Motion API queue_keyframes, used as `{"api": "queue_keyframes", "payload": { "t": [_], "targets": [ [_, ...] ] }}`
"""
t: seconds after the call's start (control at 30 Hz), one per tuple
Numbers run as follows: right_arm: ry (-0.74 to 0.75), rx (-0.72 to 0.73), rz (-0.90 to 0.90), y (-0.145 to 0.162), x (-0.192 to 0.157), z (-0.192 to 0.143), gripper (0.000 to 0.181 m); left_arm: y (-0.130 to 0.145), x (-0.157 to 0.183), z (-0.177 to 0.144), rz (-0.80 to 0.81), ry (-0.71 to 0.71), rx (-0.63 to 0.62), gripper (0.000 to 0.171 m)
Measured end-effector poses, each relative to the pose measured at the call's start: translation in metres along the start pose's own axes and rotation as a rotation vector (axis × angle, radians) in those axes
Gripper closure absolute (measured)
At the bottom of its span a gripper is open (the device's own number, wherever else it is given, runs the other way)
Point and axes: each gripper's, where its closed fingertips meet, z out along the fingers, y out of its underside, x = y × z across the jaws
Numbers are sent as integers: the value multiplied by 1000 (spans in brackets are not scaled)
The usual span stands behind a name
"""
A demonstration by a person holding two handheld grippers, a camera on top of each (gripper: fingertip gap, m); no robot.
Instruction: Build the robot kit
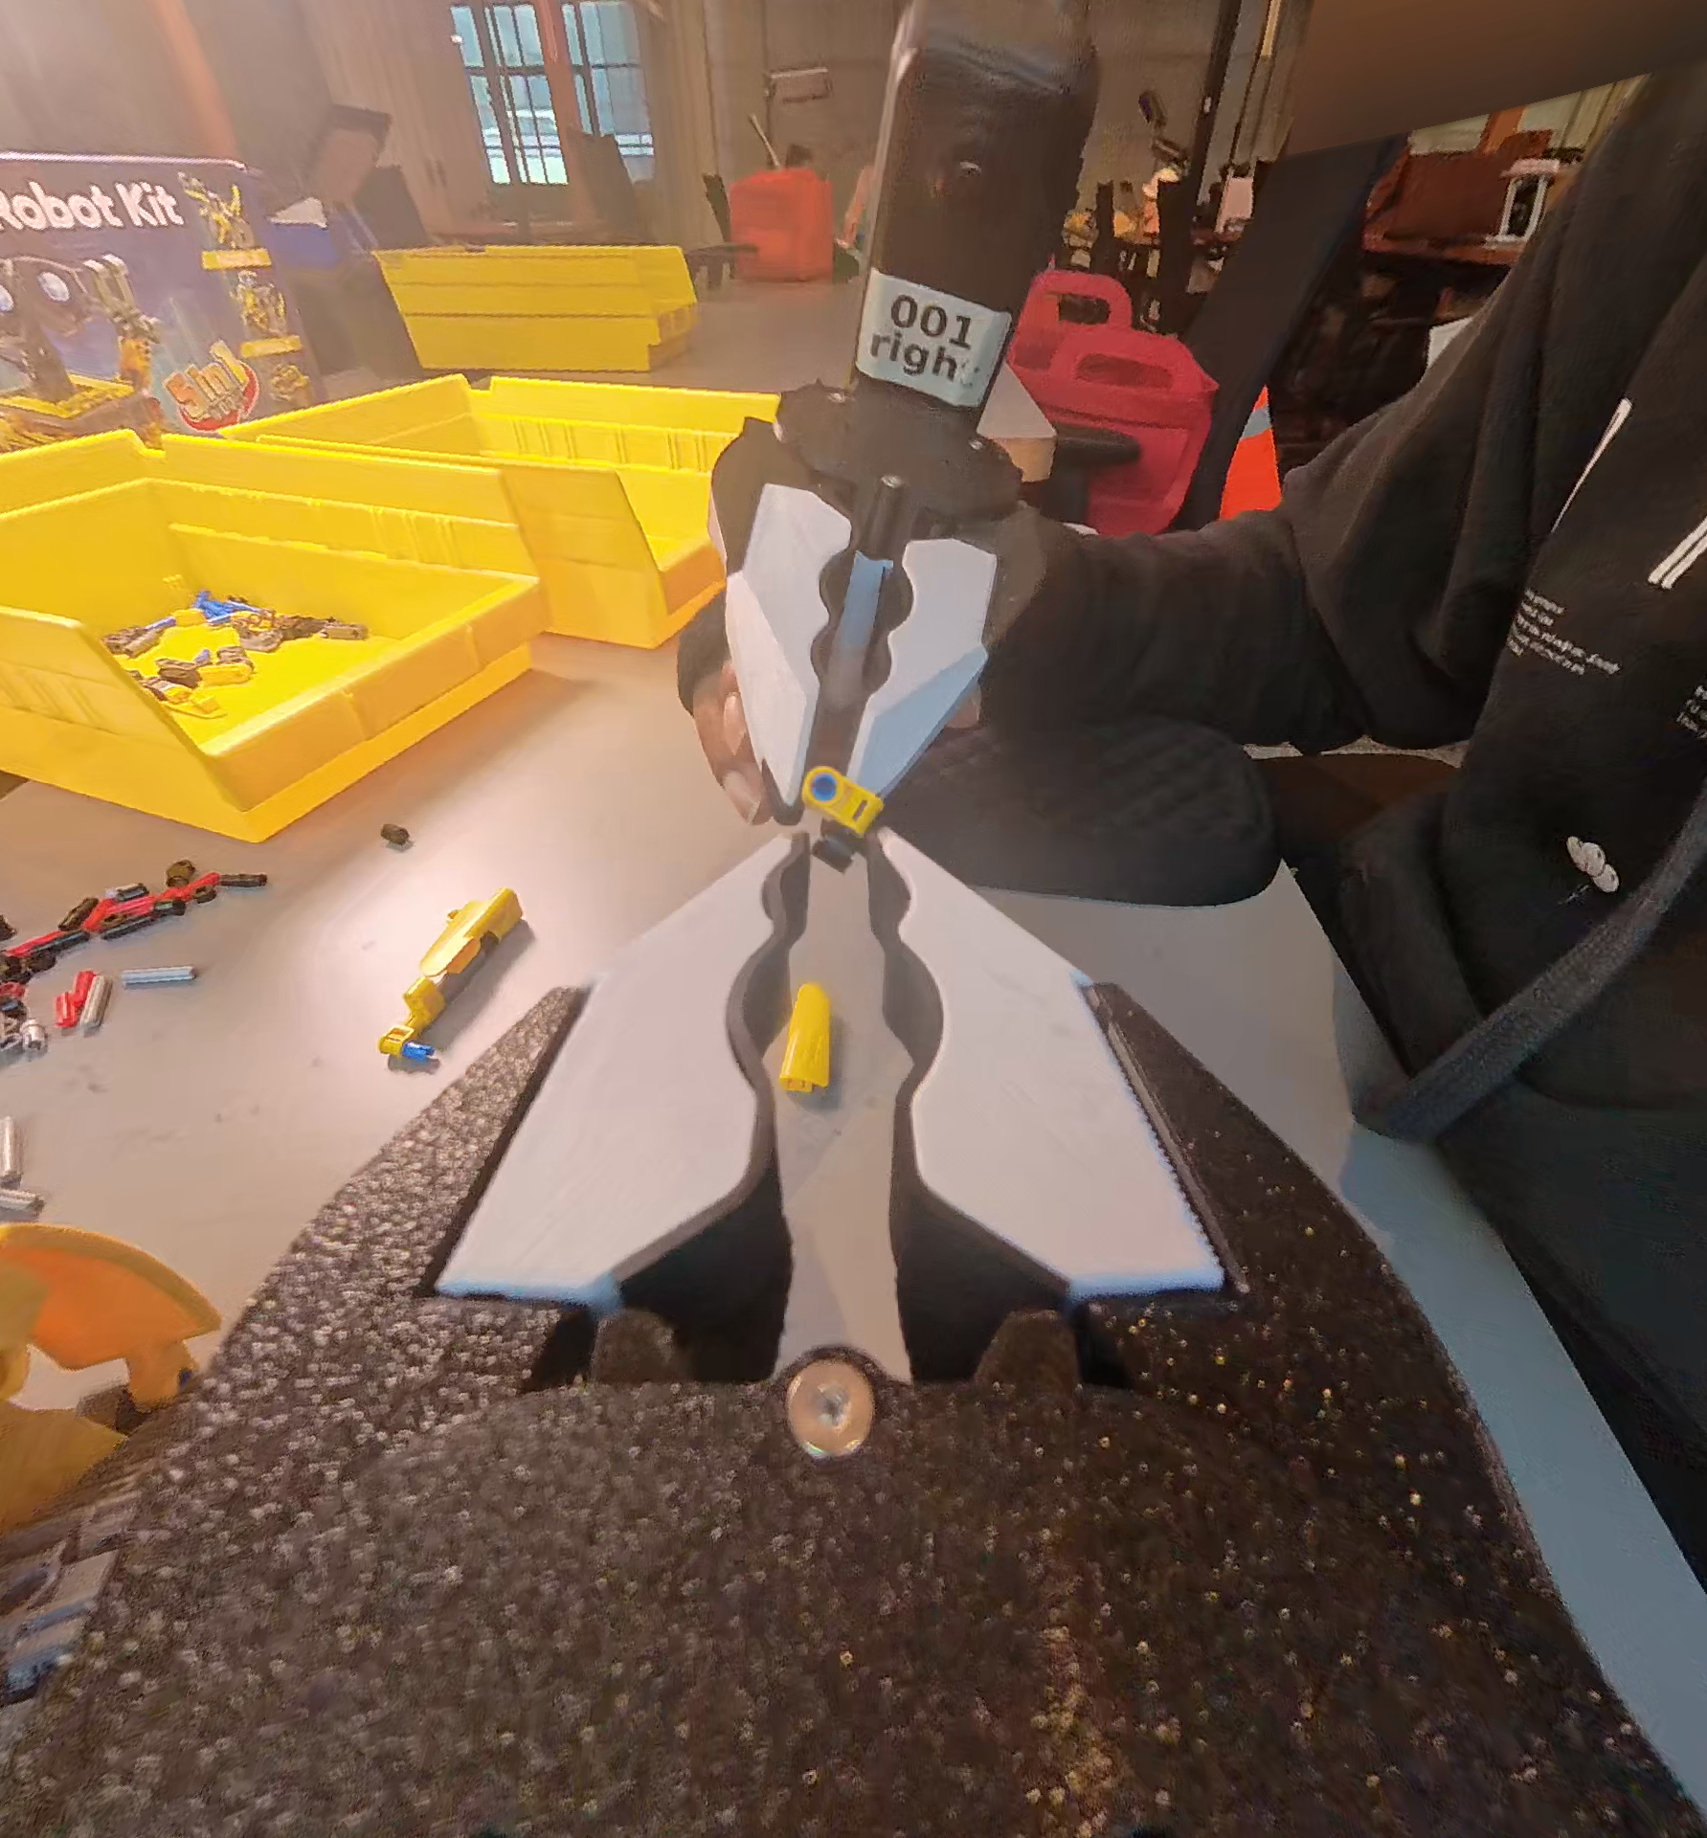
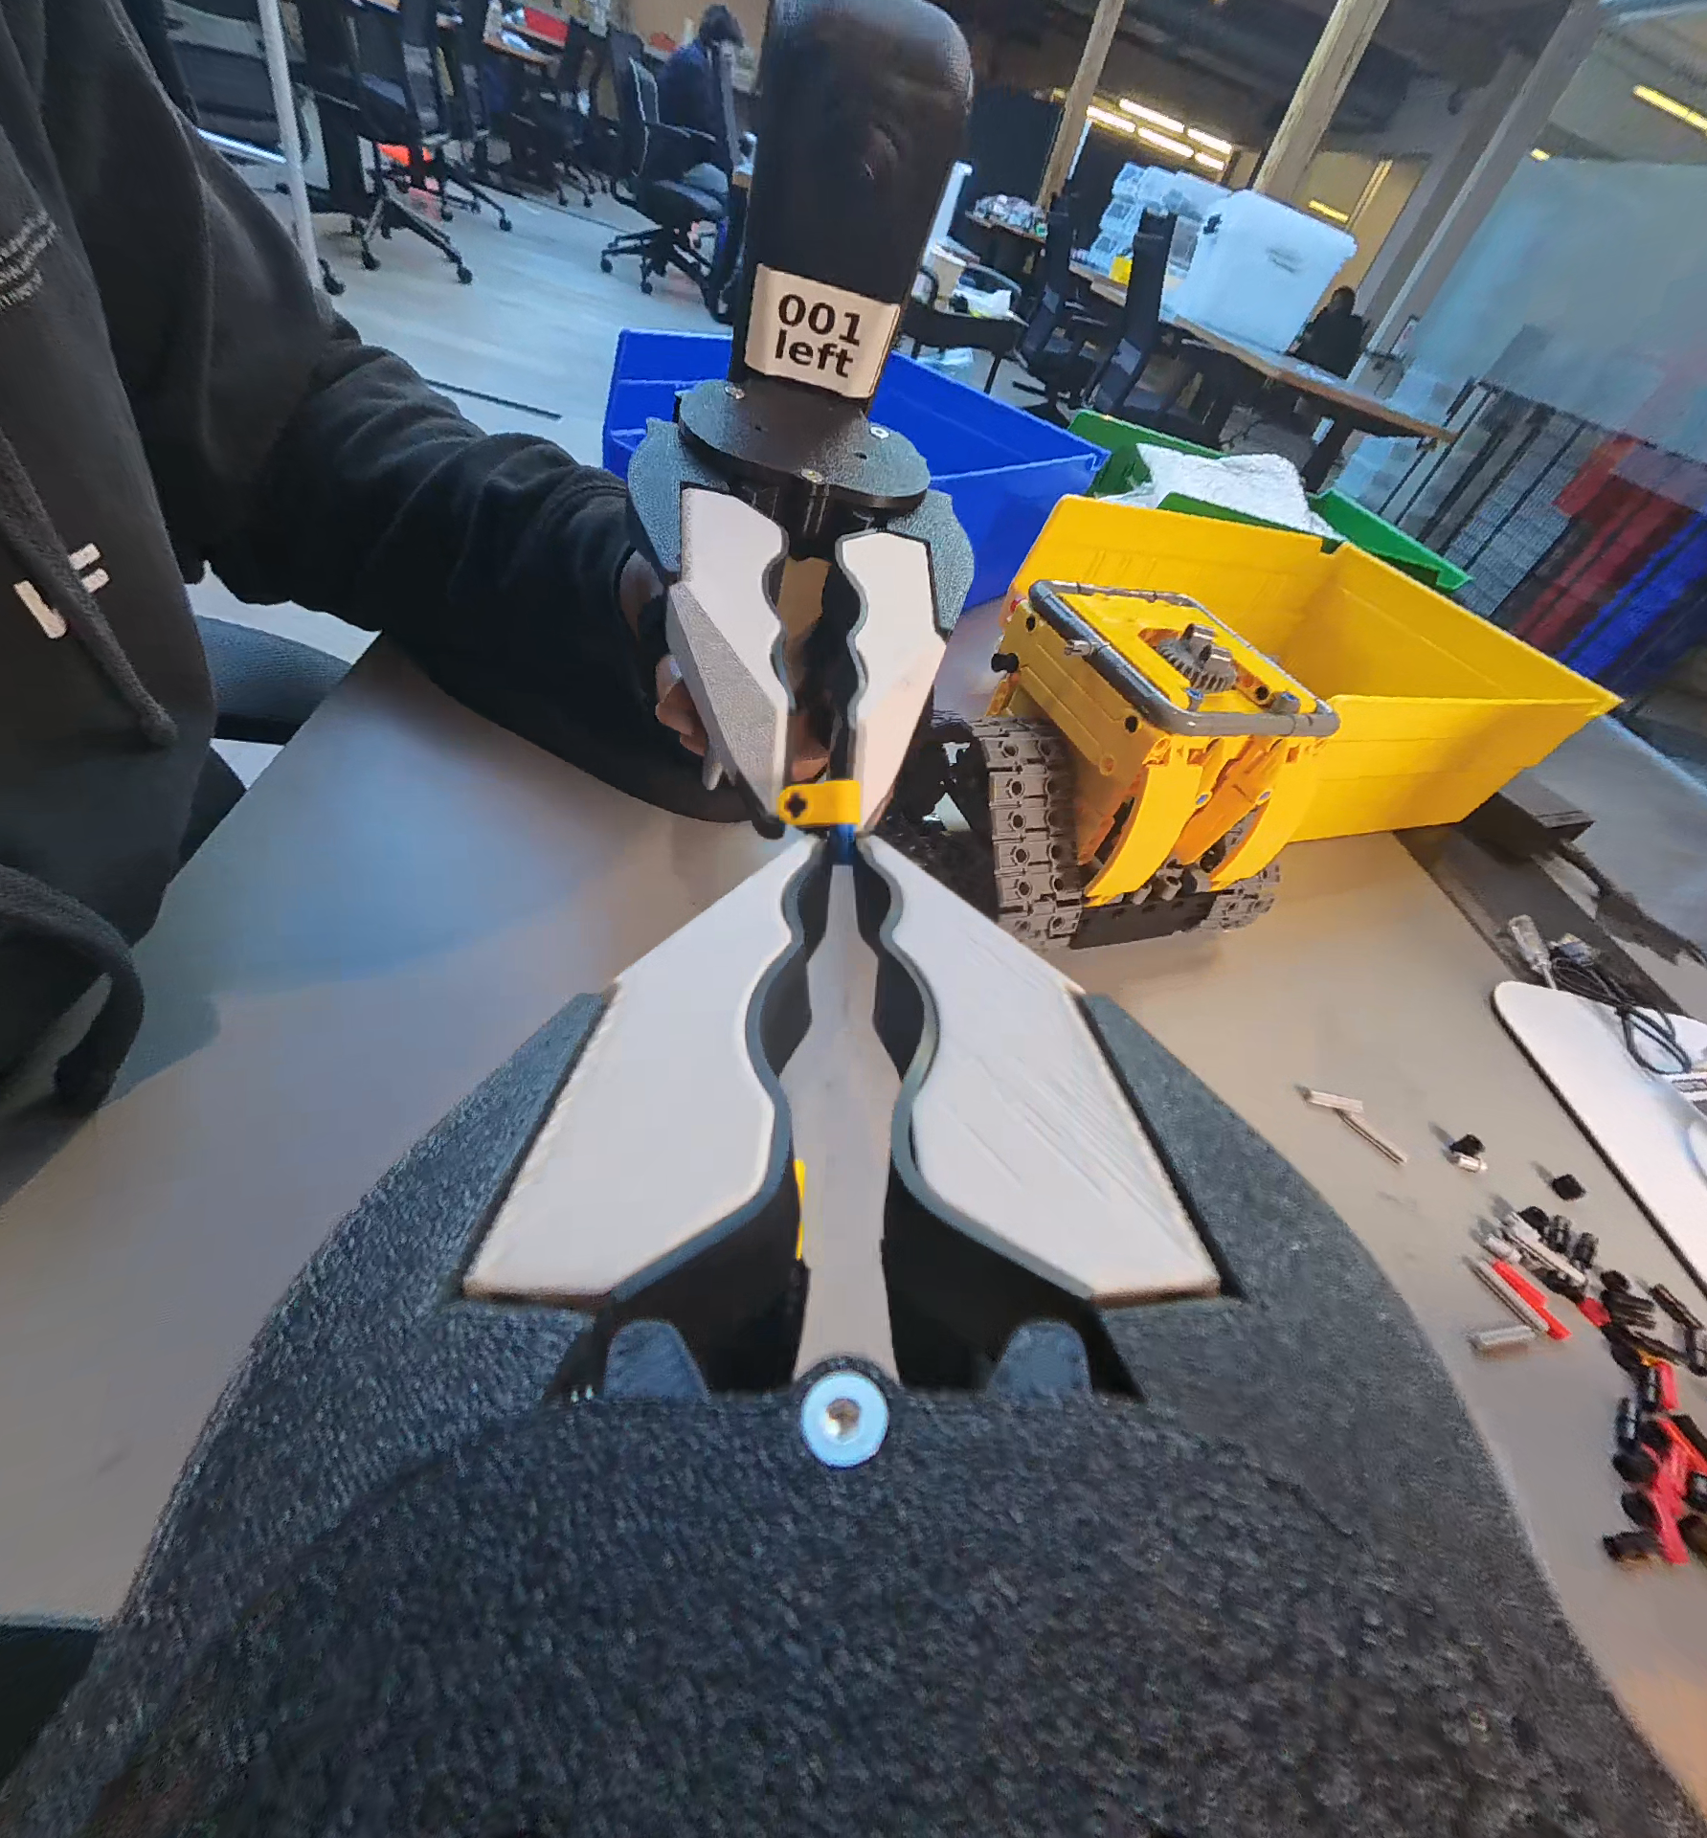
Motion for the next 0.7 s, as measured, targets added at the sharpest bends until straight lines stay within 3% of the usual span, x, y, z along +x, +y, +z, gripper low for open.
{"api": "queue_keyframes", "payload": {
  "t": [0.27, 0.37, 0.57, 0.7],
  "targets": [
    [-20, 19, 48, -4, -1, -1, 176, -4, 2, -1, -9, 21, 12, 163],
    [-20, -4, 80, -1, 5, -5, 165, -11, -6, -6, -56, -2, 59, 163],
    [-107, -316, 136, 53, 5, -17, 159, -32, -33, -31, -264, -35, 238, 165],
    [-206, -503, 174, 90, -4, -18, 154, -28, -44, -35, -338, -59, 246, 165]
  ]
}}
